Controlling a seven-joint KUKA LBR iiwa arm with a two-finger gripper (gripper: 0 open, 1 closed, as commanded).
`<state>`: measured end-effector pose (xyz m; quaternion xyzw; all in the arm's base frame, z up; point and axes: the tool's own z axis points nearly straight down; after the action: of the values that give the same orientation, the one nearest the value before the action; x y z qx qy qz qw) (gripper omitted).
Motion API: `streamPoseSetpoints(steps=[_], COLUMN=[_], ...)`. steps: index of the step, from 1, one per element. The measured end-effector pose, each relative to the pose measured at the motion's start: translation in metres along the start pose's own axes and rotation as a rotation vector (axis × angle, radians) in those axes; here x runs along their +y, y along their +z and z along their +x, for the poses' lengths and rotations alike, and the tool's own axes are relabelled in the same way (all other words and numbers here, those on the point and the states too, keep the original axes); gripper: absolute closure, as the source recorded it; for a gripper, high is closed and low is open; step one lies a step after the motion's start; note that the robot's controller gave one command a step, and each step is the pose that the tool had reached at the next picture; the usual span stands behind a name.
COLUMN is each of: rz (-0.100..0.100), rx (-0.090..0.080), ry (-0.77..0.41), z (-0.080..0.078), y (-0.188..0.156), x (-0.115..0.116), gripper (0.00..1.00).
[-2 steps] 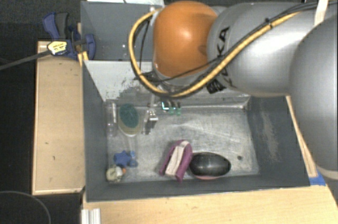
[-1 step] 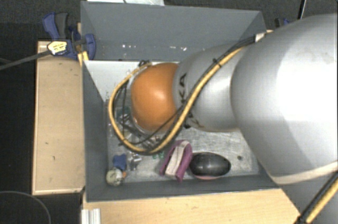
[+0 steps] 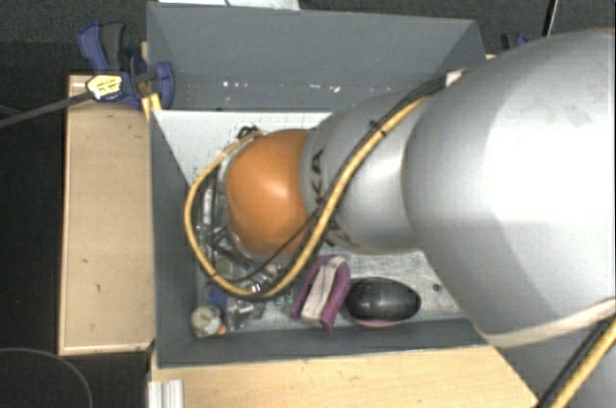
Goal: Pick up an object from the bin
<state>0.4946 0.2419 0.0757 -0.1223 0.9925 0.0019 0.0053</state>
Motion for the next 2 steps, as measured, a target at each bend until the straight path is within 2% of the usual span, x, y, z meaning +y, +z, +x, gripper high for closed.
streamPoseSetpoints(steps=[1,2], rz=[0.001,0.001], rx=[0.003,0.001], ry=[0.007,0.012], z=[0.001,0.004], y=[0.001,-0.111], x=[-0.001,-0.006], gripper=[1.0,1.0])
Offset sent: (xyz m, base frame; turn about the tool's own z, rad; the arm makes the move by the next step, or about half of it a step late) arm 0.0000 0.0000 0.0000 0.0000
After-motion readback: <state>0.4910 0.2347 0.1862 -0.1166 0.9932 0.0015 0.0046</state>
